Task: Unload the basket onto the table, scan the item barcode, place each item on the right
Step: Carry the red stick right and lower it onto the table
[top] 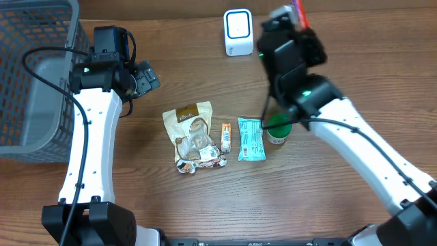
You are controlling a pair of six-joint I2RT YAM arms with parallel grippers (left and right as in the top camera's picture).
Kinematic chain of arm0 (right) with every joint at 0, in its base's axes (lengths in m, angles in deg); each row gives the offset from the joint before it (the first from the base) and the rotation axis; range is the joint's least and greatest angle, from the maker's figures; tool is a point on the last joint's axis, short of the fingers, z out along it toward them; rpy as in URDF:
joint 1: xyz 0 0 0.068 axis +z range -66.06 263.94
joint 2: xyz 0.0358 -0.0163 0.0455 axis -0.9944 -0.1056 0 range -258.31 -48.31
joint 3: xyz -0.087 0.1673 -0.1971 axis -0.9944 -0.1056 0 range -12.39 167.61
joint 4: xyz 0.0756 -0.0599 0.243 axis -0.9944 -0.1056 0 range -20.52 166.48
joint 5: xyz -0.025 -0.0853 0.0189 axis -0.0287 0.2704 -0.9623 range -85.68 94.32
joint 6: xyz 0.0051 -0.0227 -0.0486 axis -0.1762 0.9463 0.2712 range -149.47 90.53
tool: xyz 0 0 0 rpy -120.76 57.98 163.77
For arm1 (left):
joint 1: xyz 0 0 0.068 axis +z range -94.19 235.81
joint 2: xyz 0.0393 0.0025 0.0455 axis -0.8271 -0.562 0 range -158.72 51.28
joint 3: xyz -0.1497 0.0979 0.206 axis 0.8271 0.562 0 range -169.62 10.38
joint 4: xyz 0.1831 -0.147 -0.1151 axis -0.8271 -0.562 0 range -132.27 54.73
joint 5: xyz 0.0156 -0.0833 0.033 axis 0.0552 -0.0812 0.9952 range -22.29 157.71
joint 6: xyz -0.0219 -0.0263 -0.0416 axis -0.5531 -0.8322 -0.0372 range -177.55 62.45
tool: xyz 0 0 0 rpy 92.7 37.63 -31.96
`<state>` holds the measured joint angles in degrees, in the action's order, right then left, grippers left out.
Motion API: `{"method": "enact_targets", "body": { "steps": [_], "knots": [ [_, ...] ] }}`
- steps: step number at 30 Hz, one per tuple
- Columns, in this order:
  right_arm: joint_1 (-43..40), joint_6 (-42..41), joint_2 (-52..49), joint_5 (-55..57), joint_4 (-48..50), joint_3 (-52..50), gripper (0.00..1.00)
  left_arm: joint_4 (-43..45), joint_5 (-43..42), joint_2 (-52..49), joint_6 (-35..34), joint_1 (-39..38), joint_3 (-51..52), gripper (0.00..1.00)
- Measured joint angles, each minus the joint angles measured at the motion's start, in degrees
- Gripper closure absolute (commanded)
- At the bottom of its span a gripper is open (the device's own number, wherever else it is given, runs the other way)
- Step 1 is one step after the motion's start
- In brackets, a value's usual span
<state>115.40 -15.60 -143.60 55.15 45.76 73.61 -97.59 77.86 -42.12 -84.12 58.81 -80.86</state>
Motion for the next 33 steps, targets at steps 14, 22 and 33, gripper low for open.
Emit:
{"method": "enact_targets", "body": {
  "steps": [14,22,33],
  "knots": [
    [-24.6,-25.2,0.2,-30.3,-23.8,-8.8,0.97,0.0,0.0,0.0,0.0,0.0,0.0,0.0],
    [-30.8,-26.8,0.2,-34.6,-16.3,-23.0,0.96,0.0,0.0,0.0,0.0,0.0,0.0,0.0],
    [-32.7,-27.3,0.2,-35.6,-5.6,-34.0,0.96,0.0,0.0,0.0,0.0,0.0,0.0,0.0]
  ]
}}
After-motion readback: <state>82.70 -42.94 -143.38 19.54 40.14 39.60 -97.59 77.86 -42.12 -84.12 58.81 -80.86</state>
